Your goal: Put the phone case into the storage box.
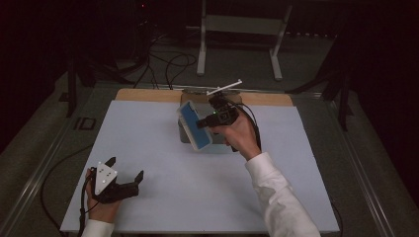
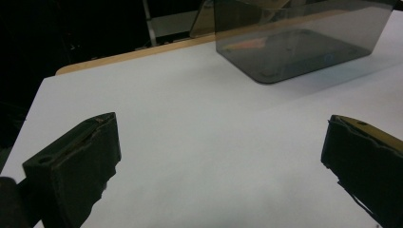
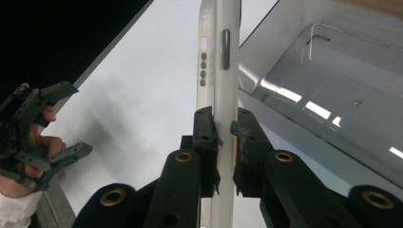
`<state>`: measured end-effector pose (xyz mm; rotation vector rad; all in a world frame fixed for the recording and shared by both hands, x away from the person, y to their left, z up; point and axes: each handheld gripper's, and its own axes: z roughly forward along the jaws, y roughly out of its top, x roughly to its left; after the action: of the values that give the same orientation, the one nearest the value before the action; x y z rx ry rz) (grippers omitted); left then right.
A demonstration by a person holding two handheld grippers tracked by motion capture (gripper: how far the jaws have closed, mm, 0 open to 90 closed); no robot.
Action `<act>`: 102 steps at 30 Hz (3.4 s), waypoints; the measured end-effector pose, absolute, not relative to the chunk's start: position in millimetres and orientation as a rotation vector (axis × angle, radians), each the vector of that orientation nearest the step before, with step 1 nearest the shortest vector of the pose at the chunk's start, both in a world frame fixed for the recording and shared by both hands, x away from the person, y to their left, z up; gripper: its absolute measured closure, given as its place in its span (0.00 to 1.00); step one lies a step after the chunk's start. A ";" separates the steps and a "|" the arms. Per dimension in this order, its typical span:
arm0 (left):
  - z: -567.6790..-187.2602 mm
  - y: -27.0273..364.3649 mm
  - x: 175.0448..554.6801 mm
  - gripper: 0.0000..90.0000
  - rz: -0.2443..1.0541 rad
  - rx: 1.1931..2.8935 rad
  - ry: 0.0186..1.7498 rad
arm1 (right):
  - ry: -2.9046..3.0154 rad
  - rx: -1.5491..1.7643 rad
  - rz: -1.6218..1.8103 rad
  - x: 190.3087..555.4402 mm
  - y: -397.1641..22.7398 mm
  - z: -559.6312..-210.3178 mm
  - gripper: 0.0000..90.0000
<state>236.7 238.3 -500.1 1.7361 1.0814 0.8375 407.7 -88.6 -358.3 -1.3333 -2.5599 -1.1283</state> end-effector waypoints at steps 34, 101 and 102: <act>-500.3 238.0 236.9 0.00 0.834 1.734 1.081 | -2.536 -1.508 -1.134 443.5 -108.2 -346.6 0.91; -499.4 238.4 236.3 0.00 0.833 1.729 1.079 | -2.474 -1.927 -1.056 480.9 -145.1 -352.9 0.91; -499.4 238.5 236.3 0.00 0.833 1.728 1.080 | -2.470 -1.930 -1.056 481.4 -145.8 -353.3 0.91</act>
<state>236.3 238.5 -499.4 1.7279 1.0799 0.8332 481.4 -145.8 -353.3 -1.9301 -2.4700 -1.0558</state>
